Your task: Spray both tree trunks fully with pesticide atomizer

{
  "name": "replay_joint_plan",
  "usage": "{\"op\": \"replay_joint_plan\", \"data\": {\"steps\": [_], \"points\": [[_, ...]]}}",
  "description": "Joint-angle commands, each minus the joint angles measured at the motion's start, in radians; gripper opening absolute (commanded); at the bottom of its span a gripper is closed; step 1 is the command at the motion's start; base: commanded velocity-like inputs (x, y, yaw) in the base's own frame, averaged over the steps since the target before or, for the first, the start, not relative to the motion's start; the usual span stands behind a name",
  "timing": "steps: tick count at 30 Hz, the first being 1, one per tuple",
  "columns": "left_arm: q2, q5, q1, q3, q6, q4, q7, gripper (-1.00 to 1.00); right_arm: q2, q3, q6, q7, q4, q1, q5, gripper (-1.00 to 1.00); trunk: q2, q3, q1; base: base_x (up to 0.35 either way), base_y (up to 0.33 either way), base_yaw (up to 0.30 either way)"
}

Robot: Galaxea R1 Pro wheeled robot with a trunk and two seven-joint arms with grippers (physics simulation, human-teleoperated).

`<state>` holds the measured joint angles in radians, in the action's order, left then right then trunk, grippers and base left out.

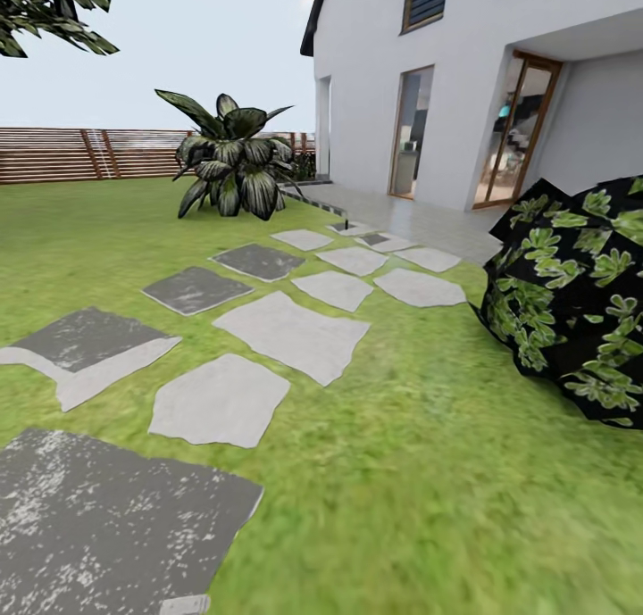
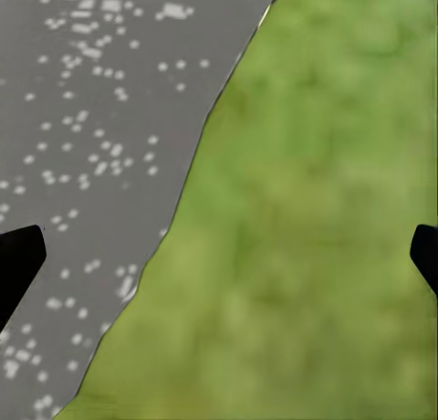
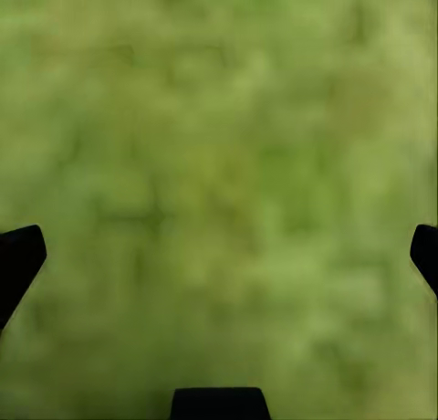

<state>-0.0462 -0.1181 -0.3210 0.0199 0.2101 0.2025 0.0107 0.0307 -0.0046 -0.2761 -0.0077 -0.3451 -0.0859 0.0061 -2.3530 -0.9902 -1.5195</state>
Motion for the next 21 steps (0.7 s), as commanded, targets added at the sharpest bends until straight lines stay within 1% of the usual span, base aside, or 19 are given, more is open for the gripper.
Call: {"op": "replay_joint_plan", "data": {"steps": [1,21], "points": [[0.0,0.0,0.0,0.0,0.0,0.0,0.0,1.0,0.0,0.0,0.0,0.0,0.0,0.0,0.0,1.0,0.0,0.0,0.0,0.338,0.0,0.0],[0.0,0.0,0.0,0.0,0.0,0.001,0.0,1.0,0.0,0.001,0.0,0.003,0.0,0.0,0.002,1.0,0.0,0.0,0.0,0.338,0.0,0.0]]}}
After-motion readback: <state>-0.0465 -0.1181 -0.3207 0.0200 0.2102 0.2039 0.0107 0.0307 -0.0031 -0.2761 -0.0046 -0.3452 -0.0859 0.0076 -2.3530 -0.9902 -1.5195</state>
